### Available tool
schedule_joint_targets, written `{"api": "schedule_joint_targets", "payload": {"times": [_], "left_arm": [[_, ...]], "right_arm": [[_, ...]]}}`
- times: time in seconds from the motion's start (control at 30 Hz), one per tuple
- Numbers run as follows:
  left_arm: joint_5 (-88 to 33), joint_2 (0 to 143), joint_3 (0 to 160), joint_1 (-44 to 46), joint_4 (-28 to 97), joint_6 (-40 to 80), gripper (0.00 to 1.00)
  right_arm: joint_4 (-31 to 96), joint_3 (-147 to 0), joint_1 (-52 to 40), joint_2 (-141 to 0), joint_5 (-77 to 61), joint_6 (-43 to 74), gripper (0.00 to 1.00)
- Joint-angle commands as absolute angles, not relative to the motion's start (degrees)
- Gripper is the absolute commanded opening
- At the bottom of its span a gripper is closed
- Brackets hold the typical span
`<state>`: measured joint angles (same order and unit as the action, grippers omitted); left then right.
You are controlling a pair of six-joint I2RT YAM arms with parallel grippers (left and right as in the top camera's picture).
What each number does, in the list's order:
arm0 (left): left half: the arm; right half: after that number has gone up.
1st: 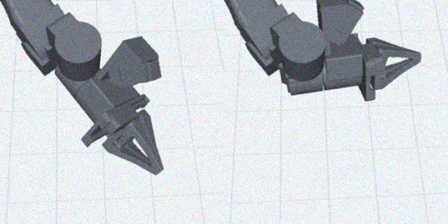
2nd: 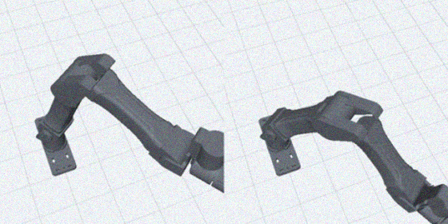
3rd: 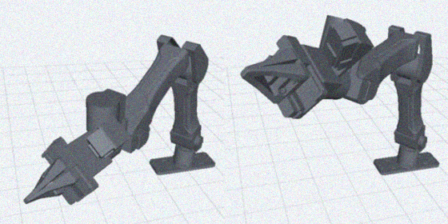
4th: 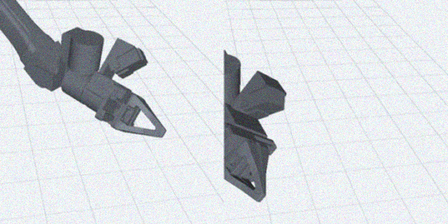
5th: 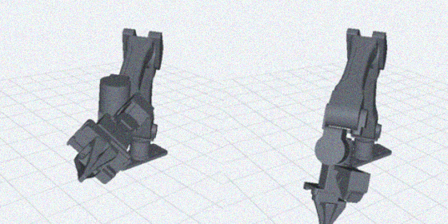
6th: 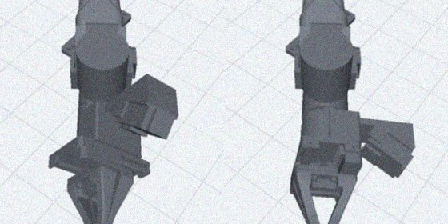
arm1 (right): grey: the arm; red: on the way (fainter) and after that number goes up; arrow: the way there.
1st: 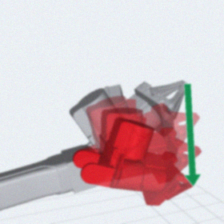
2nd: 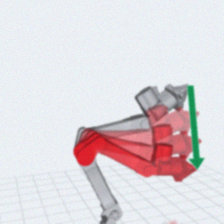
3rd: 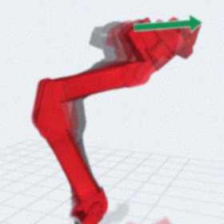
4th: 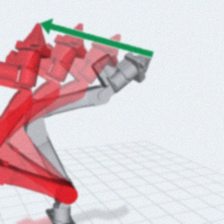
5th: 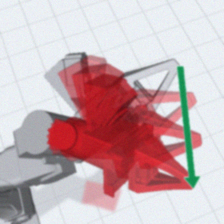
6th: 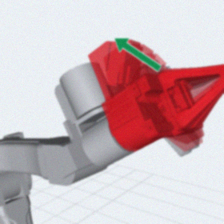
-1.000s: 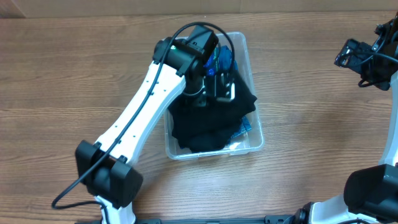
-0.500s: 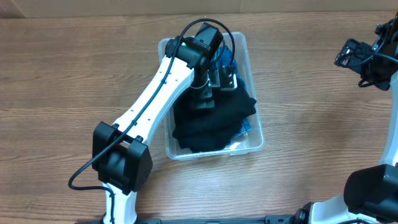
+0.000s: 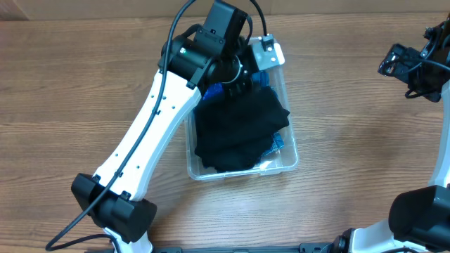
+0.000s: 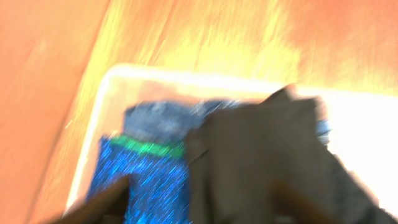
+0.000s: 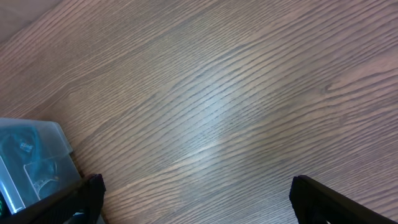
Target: Pack container
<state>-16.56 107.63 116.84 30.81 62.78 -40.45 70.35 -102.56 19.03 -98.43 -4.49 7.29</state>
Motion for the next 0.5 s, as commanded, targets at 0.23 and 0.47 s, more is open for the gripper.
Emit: {"api": "schedule_joint_targets", "payload": {"times": [0.23, 0.47], "left_arm": [[-26.83, 118.98, 117.05, 32.77, 62.70, -34.46, 0.26], [-26.65, 129.88, 117.05, 33.04, 66.76, -26.39, 0.14]], "right_arm": [[69.97, -102.48, 19.09, -98.15, -4.78, 7.46, 1.00], [69.95, -102.48, 19.09, -98.15, -4.78, 7.44, 1.00]]}}
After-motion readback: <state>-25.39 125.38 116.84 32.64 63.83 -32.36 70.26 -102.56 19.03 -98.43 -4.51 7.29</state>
